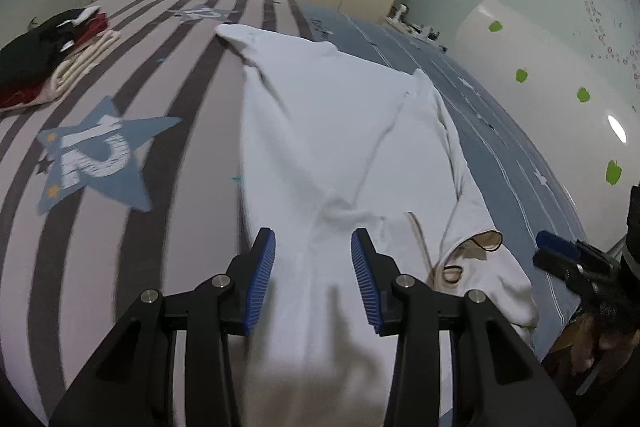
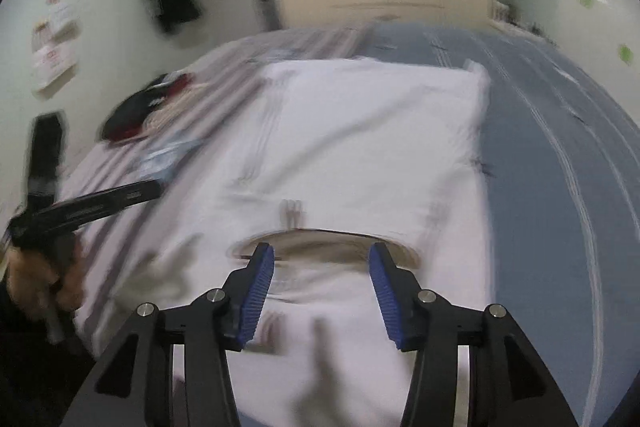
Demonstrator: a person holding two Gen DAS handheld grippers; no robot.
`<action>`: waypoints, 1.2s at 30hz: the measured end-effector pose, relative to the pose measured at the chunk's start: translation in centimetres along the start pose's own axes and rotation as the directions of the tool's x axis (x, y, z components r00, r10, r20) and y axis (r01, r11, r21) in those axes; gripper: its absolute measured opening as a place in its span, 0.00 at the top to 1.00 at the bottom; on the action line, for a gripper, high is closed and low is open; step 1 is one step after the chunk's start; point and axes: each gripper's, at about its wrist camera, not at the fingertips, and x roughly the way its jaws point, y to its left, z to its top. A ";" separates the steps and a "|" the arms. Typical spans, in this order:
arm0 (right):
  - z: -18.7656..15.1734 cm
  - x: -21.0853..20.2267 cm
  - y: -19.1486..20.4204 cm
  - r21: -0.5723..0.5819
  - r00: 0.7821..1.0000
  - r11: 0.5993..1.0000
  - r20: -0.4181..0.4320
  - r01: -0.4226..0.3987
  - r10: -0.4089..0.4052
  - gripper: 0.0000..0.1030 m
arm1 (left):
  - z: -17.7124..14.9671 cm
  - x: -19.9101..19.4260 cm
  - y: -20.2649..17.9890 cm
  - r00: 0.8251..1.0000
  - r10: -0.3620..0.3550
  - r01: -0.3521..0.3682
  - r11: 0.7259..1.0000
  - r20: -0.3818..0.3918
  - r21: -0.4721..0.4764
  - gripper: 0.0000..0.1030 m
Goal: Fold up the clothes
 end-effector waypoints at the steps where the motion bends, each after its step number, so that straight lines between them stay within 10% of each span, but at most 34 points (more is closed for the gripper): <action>1: -0.4 0.2 -1.4 0.029 1.000 0.999 -0.013 0.022 -0.022 0.56 | 0.0 0.7 -1.2 1.000 -0.013 0.013 1.000 -0.008 0.015 0.65; 11: -4.2 -0.8 -12.2 0.203 0.989 0.970 -0.079 0.136 -0.122 0.56 | -3.6 8.0 -15.6 0.965 -0.137 0.191 0.950 -0.222 0.246 0.64; 18: -5.2 -0.8 -13.4 0.221 0.993 0.970 -0.076 0.103 -0.088 0.56 | -5.7 11.4 -21.2 0.969 0.032 0.080 0.898 -0.244 0.432 0.66; 20: -5.6 -0.8 -13.3 0.212 0.993 0.972 -0.080 0.100 -0.085 0.56 | -5.5 11.7 -20.8 0.975 0.028 0.063 0.917 -0.222 0.393 0.99; 32: -8.0 -1.8 -11.8 0.179 0.992 0.983 -0.123 0.053 -0.031 0.56 | -4.3 4.8 -13.0 0.971 0.237 -0.236 0.961 0.008 0.144 0.99; 36: -8.7 -1.7 -10.4 0.153 0.990 0.988 -0.140 0.011 0.010 0.56 | -4.3 4.8 -8.6 0.982 0.122 -0.132 0.989 -0.142 -0.063 0.88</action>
